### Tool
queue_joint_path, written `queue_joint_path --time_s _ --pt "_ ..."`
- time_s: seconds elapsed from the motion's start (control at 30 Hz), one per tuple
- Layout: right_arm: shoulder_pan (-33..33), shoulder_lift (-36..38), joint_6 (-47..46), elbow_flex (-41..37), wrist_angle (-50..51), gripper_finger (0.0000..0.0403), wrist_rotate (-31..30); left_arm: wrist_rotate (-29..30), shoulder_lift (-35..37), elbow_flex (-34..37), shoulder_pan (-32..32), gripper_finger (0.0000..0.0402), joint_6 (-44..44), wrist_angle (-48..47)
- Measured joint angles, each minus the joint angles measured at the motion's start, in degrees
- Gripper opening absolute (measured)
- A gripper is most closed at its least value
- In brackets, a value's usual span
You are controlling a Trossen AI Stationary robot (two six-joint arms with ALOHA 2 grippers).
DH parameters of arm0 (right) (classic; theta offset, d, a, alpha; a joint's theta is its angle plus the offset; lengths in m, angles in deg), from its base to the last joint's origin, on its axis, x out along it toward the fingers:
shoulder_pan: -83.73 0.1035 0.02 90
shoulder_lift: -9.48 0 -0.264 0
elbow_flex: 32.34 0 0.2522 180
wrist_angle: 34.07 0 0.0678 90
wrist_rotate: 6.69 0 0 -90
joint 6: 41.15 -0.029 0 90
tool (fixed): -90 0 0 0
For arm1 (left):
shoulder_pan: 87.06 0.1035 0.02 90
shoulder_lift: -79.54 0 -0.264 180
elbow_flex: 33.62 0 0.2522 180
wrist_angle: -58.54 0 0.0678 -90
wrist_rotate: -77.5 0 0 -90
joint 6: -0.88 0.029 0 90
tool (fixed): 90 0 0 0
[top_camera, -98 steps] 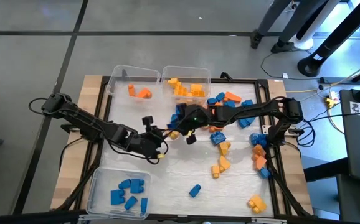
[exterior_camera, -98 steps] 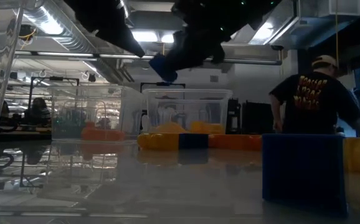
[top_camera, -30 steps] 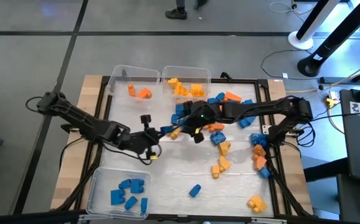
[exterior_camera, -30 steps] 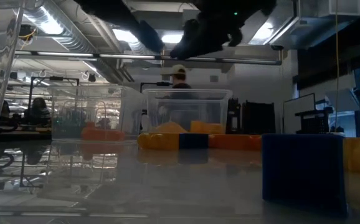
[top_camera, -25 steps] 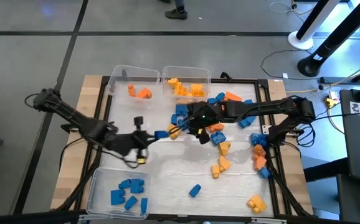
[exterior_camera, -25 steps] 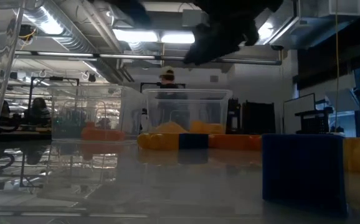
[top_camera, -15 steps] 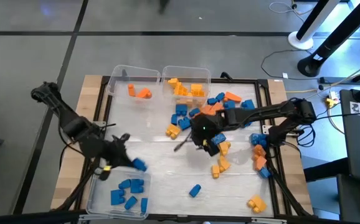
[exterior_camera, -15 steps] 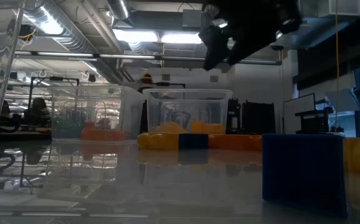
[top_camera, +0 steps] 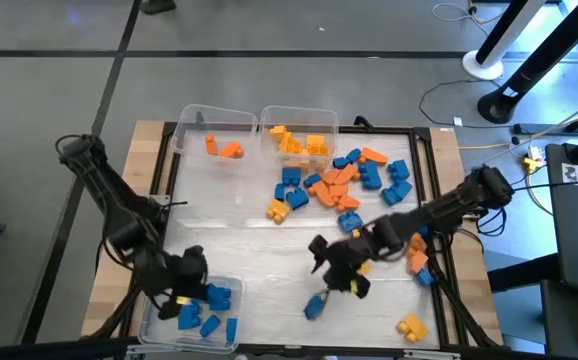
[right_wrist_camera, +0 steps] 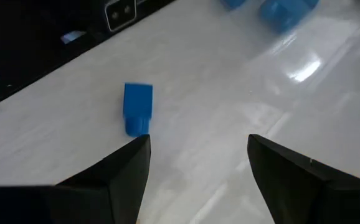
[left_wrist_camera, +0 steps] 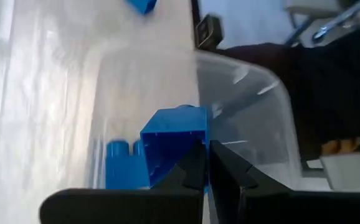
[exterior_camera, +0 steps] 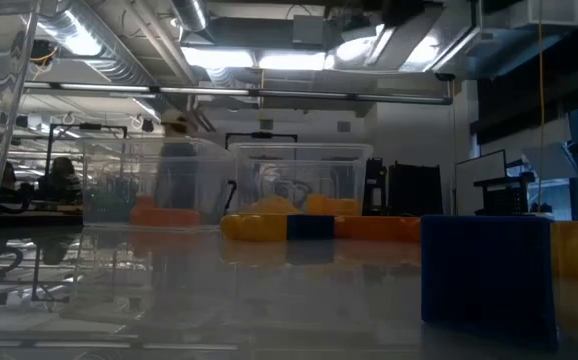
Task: Sort blocks
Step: Put the blue game piece into the bottom transparent bin
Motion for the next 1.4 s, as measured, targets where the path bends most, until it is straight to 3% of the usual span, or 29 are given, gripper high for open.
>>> queue_joint_path --time_s 0.23,0.57,0.77,0.93,1.4 --pt "5.3 0.0 0.0 0.0 -3.9 0.0269 -7.7 -1.0 -5.6 0.0 -0.2 0.0032 -8.7 0.0" --pt "6.1 -5.9 -1.9 0.0 -6.8 0.0269 -8.4 -1.7 -6.4 0.0 -0.2 0.0112 -13.2 0.9" --pt "6.1 -12.3 -1.8 0.0 -7.6 0.0269 -7.7 -2.1 -6.4 -0.1 -0.1 0.0112 -12.9 1.0" --pt "6.1 -16.4 -1.6 0.0 -9.6 0.0269 -2.2 -2.1 -6.4 -0.1 -0.1 0.0109 -13.1 1.0" --pt "5.9 -20.7 -2.9 0.0 -13.9 0.0269 1.1 -2.0 -6.4 -0.2 -0.1 0.0106 -13.2 1.0"
